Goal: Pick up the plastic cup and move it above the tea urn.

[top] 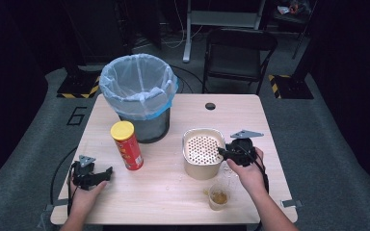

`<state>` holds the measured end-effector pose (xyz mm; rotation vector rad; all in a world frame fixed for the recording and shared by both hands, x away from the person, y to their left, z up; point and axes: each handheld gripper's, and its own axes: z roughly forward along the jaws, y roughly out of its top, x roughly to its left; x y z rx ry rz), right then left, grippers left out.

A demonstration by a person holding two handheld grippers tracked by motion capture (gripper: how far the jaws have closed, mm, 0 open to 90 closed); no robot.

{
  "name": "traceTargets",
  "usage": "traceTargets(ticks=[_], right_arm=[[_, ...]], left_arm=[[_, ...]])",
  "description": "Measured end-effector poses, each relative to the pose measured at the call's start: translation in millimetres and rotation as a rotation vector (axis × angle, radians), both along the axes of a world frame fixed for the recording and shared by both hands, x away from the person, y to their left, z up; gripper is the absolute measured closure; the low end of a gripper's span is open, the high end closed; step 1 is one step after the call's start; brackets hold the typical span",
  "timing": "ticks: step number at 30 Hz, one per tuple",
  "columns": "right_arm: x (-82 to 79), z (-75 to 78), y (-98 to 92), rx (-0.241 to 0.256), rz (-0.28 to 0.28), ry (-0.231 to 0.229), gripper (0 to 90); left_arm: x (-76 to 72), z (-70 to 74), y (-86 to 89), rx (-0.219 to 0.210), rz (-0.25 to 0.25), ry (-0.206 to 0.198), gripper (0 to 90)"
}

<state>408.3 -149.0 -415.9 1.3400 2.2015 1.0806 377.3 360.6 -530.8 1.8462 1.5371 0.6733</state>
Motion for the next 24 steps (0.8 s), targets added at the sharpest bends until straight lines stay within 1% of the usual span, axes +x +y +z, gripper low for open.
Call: traceTargets(ticks=[3, 4, 6, 7, 9, 10, 11, 12, 13, 14, 15, 17, 18, 22, 23, 24], right_arm=[[-9.6, -1.0, 2.9, 0.017, 0.014, 0.0, 62.8], [-13.0, -1.2, 3.9, 0.019, 0.03, 0.004, 61.7], [-14.4, -1.0, 4.2, 0.022, 0.037, 0.007, 60.2], [-17.8, -0.1, 4.7, 0.033, 0.05, 0.006, 52.7], [-22.2, 0.8, 4.7, 0.042, 0.072, -0.005, 43.2], [-28.4, 1.9, 3.0, 0.054, 0.11, -0.026, 38.7], [-28.4, 1.9, 3.0, 0.054, 0.11, -0.026, 38.7], [-35.9, 3.6, 0.0, 0.084, 0.142, -0.043, 32.0], [-35.9, 3.6, 0.0, 0.084, 0.142, -0.043, 32.0], [-43.8, 5.5, -2.4, 0.098, 0.172, -0.068, 25.0], [-43.8, 5.5, -2.4, 0.098, 0.172, -0.068, 25.0], [-51.1, 5.8, -3.8, 0.107, 0.216, -0.074, 15.5], [-55.6, 4.9, -3.9, 0.106, 0.232, -0.07, 14.5], [-72.4, -2.9, -4.2, 0.091, 0.292, -0.085, 9.9], [-76.7, -5.4, -3.4, 0.097, 0.305, -0.077, 8.8], [-83.7, -10.5, -2.2, 0.085, 0.334, -0.079, 8.2]], left_arm=[[-0.1, 0.1, 0.1, 0.002, -0.001, 0.0, 15.6], [-0.1, 0.1, 0.1, 0.003, -0.001, 0.0, 15.6], [-0.3, 0.1, 0.1, 0.004, -0.002, 0.0, 15.6], [-0.4, 0.1, 0.1, 0.004, -0.002, 0.0, 15.6], [-0.4, 0.1, 0.1, 0.003, -0.002, 0.0, 15.6], [-0.4, 0.1, 0.1, 0.004, -0.002, 0.0, 15.6], [-0.4, 0.1, 0.1, 0.003, -0.001, 0.0, 15.6], [-0.4, 0.1, 0.1, 0.004, -0.002, 0.0, 15.6], [-0.4, 0.1, 0.1, 0.004, -0.002, 0.0, 15.6], [-0.4, 0.1, 0.1, 0.004, -0.002, 0.0, 15.6], [-0.4, 0.1, 0.1, 0.004, -0.002, 0.0, 15.6], [-0.4, 0.1, 0.1, 0.003, -0.002, 0.0, 15.6], [-0.4, 0.1, 0.1, 0.004, -0.002, 0.0, 15.6], [-0.4, 0.1, 0.1, 0.004, -0.002, 0.0, 15.6], [-0.5, 0.1, 0.1, 0.003, -0.002, 0.0, 15.6], [-0.6, 0.1, 0.0, 0.003, -0.002, 0.0, 15.6]])
